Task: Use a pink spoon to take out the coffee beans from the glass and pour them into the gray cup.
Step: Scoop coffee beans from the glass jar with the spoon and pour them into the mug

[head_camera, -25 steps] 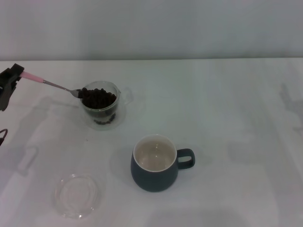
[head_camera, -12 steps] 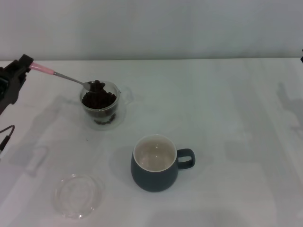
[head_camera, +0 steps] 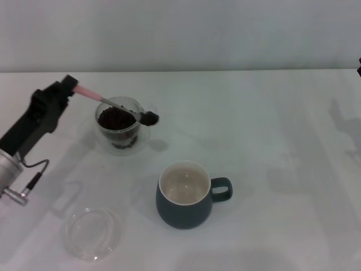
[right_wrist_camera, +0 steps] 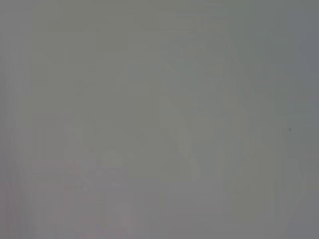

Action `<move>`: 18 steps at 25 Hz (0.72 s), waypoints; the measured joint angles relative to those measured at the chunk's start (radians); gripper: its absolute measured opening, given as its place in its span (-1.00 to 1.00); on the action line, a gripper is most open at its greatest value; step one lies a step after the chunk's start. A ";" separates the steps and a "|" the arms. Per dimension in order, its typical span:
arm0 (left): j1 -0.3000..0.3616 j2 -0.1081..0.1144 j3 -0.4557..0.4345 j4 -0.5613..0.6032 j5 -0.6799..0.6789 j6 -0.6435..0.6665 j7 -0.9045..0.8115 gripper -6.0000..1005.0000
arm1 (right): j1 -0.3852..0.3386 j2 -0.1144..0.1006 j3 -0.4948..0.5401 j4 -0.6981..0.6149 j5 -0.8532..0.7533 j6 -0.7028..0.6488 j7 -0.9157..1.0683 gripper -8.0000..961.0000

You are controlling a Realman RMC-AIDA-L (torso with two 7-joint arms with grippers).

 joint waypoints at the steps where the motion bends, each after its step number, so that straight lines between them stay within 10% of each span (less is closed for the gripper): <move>1: -0.004 0.000 0.000 -0.003 0.010 -0.002 0.001 -0.72 | 0.000 0.000 0.000 0.000 0.000 0.000 0.000 0.71; 18: -0.003 0.001 0.000 -0.016 0.164 -0.113 0.069 -0.72 | 0.003 -0.002 0.000 -0.002 0.000 0.000 -0.001 0.71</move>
